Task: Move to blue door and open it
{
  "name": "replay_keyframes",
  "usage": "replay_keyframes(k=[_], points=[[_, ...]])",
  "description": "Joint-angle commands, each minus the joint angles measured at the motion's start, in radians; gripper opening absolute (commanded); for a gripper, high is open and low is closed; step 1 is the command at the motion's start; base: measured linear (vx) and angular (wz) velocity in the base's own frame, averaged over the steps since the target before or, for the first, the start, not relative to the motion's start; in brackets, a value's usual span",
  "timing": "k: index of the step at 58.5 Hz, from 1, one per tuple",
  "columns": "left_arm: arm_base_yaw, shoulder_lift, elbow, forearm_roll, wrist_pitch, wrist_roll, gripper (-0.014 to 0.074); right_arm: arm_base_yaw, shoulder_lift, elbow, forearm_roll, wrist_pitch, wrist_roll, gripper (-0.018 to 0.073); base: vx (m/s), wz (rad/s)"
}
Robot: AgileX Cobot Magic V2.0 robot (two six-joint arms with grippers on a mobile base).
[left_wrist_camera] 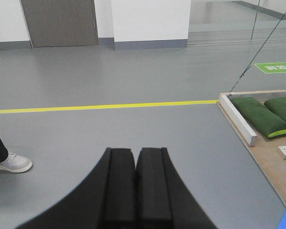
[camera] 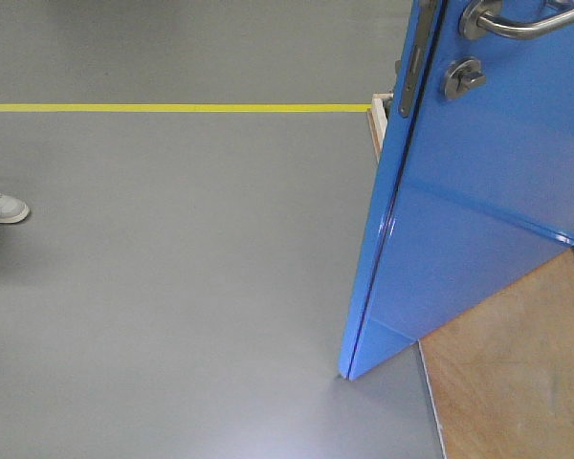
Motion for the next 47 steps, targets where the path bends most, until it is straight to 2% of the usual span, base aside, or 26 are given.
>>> replay_keyframes(k=[1,47], points=[[-0.003,-0.012,-0.026,-0.006,-0.077,-0.001,0.0073,0.002,-0.033,-0.032,0.007,-0.078,-0.009,0.0012,0.11,0.00],[-0.003,-0.012,-0.026,-0.006,-0.077,-0.001,0.0073,0.002,-0.033,-0.032,0.007,-0.078,-0.009,0.0012,0.18,0.04]])
